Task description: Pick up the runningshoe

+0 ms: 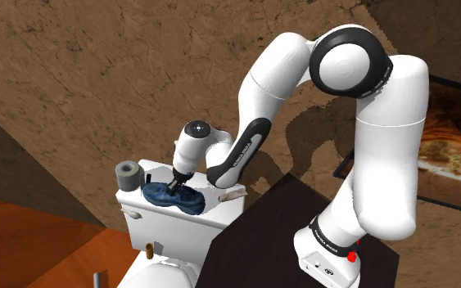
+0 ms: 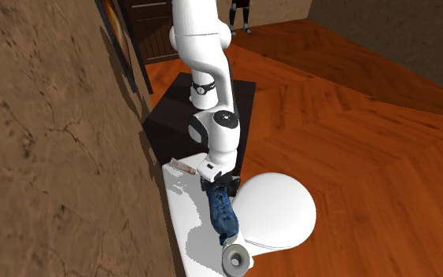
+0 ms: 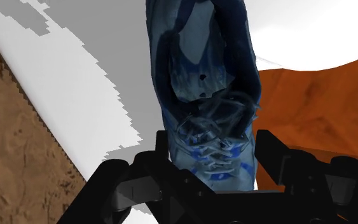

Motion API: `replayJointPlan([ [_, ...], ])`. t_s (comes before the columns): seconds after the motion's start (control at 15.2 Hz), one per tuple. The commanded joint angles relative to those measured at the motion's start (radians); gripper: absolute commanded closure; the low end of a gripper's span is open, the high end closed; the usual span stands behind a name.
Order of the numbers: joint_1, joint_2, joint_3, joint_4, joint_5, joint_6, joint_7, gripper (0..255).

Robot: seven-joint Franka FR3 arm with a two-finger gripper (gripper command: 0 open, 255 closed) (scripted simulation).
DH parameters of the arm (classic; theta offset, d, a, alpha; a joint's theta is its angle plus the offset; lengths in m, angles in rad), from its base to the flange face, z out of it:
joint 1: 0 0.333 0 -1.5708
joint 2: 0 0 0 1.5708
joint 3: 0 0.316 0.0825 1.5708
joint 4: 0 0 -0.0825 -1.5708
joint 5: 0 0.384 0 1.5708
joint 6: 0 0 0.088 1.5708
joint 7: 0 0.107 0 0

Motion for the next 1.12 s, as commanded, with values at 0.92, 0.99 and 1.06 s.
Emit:
replayJointPlan([
  [0.92,-0.146,-0.216,0.182,-0.07,0.18,-0.158,-0.172,255],
  [0.99,-0.147,-0.218,0.183,-0.071,0.182,-0.16,-0.175,255],
  [1.06,-0.147,-0.218,0.183,-0.071,0.182,-0.16,-0.175,255],
])
